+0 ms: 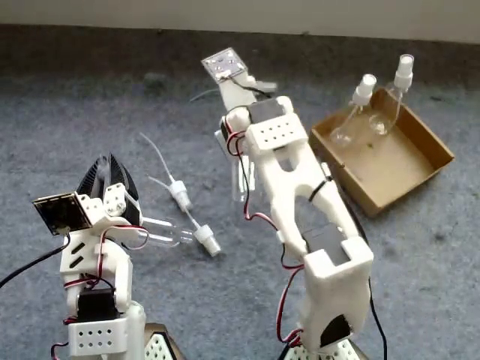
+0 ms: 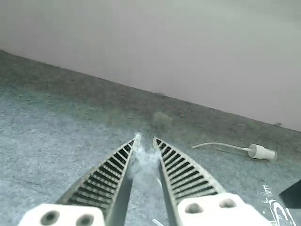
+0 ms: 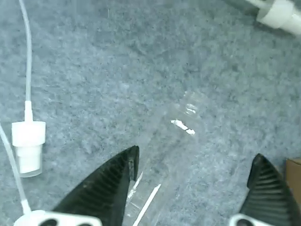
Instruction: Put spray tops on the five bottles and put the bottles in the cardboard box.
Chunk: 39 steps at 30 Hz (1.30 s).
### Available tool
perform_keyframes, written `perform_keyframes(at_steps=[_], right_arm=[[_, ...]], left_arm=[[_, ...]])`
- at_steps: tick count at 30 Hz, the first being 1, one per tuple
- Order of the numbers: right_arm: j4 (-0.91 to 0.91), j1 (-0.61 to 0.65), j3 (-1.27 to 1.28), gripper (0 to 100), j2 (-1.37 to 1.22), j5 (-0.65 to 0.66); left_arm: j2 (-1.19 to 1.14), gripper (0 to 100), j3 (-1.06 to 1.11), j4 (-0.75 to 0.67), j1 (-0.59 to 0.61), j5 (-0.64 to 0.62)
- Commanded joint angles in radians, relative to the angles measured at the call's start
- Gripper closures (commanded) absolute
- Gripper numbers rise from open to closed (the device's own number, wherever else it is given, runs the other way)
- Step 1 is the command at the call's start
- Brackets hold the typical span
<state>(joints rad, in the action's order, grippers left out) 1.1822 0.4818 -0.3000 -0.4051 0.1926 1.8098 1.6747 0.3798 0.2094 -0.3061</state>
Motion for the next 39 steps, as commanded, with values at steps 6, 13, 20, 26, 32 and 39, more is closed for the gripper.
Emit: perform_keyframes(at_steps=[6, 13, 20, 26, 32, 39], right_arm=[[0.015, 0.004, -0.170, 66.6, -0.239, 0.011], [0.182, -0.002, -0.337, 73.7, -0.315, 0.012], [0.381, -0.004, -0.601, 92.3, -0.317, 0.017], [0.581, -0.004, -0.885, 92.5, -0.317, 0.018], [0.587, -0.030, -1.024, 92.8, -0.246, 0.012], [0.587, -0.028, -0.900, 92.9, 0.030, 0.012]], left_arm=[[-0.005, 100, 0.021, -0.020, -0.019, -0.006], [-0.007, 100, 0.021, -0.020, -0.019, -0.006], [-0.007, 100, 0.021, -0.020, -0.019, -0.006], [-0.007, 100, 0.021, -0.018, -0.019, -0.006], [-0.004, 100, 0.021, 0.012, -0.041, -0.006], [-0.005, 100, 0.021, 0.061, -0.101, -0.005]])
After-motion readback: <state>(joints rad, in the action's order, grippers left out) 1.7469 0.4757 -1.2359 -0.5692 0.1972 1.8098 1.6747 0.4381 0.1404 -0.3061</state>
